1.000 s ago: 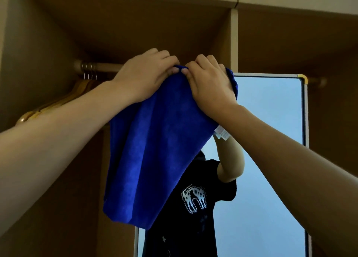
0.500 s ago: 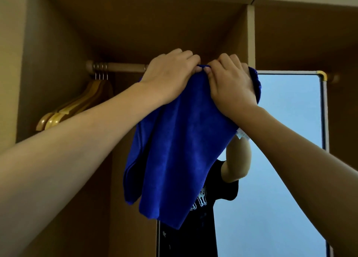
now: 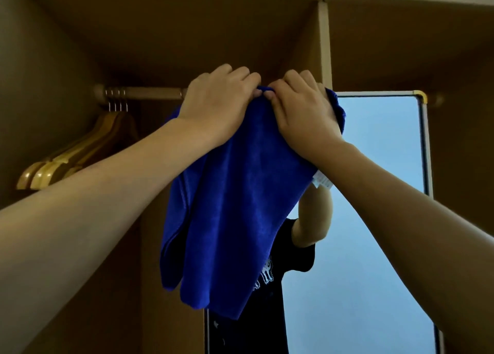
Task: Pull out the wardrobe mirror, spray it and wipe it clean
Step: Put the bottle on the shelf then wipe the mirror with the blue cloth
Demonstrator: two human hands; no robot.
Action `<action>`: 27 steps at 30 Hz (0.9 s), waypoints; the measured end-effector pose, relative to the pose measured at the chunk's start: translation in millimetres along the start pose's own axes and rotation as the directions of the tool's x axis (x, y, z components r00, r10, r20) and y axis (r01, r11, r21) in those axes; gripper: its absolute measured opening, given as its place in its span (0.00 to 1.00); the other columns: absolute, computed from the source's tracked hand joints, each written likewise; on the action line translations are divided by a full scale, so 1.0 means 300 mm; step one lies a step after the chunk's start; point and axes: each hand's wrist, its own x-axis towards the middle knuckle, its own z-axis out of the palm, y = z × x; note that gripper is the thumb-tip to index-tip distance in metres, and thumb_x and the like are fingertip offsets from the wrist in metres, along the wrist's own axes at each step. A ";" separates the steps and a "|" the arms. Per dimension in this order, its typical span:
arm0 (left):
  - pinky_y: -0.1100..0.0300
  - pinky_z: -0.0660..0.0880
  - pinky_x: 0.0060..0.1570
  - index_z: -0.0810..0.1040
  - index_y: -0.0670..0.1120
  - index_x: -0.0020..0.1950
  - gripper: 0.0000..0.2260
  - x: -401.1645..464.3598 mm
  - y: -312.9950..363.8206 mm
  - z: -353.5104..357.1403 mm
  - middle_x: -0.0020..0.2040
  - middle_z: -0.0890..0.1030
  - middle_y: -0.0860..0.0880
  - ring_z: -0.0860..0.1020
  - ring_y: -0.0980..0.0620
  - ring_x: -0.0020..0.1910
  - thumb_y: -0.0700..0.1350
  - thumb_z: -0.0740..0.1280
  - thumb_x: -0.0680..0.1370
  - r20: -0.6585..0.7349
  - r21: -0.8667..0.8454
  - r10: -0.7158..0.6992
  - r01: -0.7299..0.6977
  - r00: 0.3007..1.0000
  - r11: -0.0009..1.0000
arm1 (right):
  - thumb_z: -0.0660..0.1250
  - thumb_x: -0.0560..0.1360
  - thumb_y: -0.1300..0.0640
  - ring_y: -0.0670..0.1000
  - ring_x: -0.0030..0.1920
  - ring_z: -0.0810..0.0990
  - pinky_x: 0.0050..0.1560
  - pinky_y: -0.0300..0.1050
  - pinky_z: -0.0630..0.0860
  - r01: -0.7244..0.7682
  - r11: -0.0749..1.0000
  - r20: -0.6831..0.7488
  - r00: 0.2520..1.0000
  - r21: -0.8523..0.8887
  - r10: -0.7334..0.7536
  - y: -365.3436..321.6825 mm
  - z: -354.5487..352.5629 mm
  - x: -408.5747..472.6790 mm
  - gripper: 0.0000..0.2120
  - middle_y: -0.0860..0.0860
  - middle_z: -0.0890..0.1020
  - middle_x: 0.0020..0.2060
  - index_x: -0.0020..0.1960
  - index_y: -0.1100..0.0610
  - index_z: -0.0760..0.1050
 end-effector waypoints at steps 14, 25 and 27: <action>0.55 0.61 0.38 0.75 0.44 0.59 0.14 0.103 0.205 0.054 0.53 0.78 0.45 0.73 0.45 0.49 0.46 0.52 0.85 -0.098 0.019 -0.048 0.050 0.994 0.999 | 0.56 0.82 0.55 0.54 0.49 0.74 0.51 0.42 0.68 0.053 0.991 -0.058 0.997 0.121 -0.047 0.205 -0.056 -0.051 0.14 0.55 0.78 0.48 0.55 0.61 0.78; 0.55 0.62 0.40 0.75 0.42 0.59 0.13 0.149 0.321 0.075 0.53 0.78 0.43 0.74 0.43 0.49 0.46 0.53 0.84 -0.157 0.050 -0.052 0.060 0.986 0.997 | 0.56 0.82 0.56 0.54 0.48 0.75 0.49 0.40 0.69 0.101 0.983 -0.103 0.991 0.155 -0.085 0.319 -0.091 -0.087 0.14 0.56 0.79 0.48 0.55 0.61 0.78; 0.55 0.62 0.40 0.75 0.42 0.59 0.13 0.174 0.360 0.086 0.53 0.78 0.43 0.75 0.43 0.50 0.45 0.54 0.84 -0.160 0.039 -0.048 0.055 0.986 0.998 | 0.56 0.82 0.56 0.54 0.48 0.75 0.49 0.38 0.67 0.093 0.984 -0.092 0.993 0.155 -0.080 0.358 -0.102 -0.098 0.14 0.56 0.78 0.49 0.55 0.62 0.78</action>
